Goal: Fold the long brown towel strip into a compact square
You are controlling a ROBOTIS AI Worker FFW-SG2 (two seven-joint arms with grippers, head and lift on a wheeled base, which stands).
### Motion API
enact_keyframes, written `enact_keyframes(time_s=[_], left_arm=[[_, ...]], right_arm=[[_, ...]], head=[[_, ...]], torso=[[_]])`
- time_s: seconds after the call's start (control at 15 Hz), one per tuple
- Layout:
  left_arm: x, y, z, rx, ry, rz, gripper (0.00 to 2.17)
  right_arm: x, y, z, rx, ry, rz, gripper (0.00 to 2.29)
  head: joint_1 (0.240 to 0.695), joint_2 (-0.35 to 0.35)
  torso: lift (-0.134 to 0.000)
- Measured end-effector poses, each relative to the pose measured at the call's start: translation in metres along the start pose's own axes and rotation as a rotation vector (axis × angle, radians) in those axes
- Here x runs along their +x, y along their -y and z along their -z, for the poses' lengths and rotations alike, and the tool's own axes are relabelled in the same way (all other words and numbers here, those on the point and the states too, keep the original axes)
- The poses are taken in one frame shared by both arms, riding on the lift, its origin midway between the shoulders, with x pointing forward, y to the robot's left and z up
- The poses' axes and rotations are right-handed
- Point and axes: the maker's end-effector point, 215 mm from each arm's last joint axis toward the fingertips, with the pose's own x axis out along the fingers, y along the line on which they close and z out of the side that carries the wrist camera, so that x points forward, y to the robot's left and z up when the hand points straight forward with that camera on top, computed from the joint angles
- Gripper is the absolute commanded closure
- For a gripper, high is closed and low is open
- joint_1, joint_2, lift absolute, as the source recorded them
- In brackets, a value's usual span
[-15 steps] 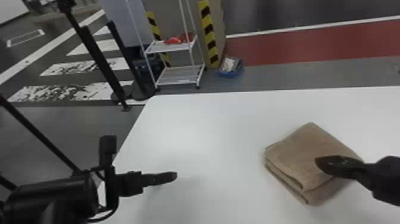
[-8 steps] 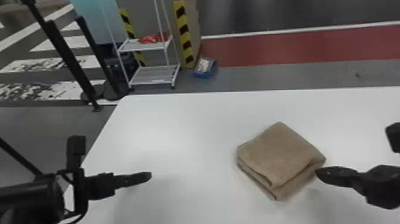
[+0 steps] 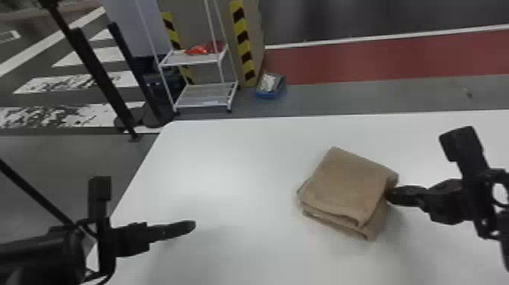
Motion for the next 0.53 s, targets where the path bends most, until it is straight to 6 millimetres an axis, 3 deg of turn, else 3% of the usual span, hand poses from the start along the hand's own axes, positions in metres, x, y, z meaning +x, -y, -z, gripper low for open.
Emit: enact_keyframes(time_s=[0.2, 0.53], left_arm=[[0.001, -0.001, -0.001, 0.005, 0.004, 0.001, 0.1], [-0.001, -0.001, -0.003, 0.006, 0.012, 0.003, 0.1]], right_arm=[[0.011, 0.011, -0.028, -0.037, 0.023, 0.04, 1.87], [0.03, 0.029, -0.046, -0.128, 0.025, 0.09, 1.87]], head=[[0.695, 0.286], [0.695, 0.277]], torso=[[-0.125], [-0.125]])
